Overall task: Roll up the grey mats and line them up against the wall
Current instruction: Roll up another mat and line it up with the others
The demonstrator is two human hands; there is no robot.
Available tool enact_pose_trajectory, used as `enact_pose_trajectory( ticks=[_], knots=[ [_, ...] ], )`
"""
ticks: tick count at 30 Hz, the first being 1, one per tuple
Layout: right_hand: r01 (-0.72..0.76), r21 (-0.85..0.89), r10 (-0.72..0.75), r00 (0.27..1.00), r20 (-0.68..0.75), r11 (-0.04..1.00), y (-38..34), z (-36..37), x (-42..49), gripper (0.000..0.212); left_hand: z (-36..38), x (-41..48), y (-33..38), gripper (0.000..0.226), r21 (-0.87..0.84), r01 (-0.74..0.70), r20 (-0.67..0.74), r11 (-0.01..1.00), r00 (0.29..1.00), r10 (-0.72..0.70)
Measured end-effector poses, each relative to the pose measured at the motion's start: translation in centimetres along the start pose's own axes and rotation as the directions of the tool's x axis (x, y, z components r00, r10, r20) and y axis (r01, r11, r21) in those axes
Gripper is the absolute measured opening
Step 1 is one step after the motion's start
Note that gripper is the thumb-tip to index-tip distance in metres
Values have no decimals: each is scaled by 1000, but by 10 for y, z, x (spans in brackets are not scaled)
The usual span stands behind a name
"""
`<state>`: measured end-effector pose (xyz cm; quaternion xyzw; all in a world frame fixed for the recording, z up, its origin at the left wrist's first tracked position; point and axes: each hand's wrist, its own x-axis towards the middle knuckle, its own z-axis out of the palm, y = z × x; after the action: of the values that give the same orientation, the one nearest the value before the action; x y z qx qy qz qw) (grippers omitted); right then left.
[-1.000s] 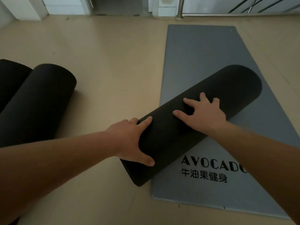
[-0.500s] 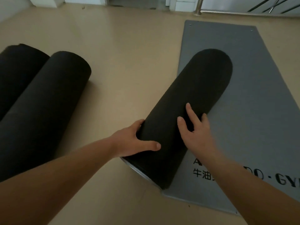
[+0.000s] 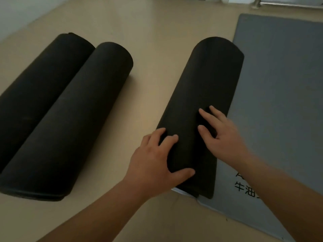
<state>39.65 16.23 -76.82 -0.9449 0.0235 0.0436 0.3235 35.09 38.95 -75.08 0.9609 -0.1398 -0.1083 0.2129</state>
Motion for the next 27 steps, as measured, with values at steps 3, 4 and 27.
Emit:
enact_pose_trajectory(
  ticks=[3, 4, 27],
  knots=[
    [-9, -101, 15, 998, 54, 995, 7, 8, -8, 64, -3, -2, -34, 94, -172, 57, -11, 983, 998, -60],
    [-17, -118, 30, 994, 106, 993, 8, 10, -11, 68, -6, -3, -44, 92, -230, 87, 12, 969, 996, -87],
    [14, 270, -53, 989, 140, 963, -83, 97, 9, 73, -36, -2, -70, 58, 191, 173, -15, 966, 985, -173]
  ],
)
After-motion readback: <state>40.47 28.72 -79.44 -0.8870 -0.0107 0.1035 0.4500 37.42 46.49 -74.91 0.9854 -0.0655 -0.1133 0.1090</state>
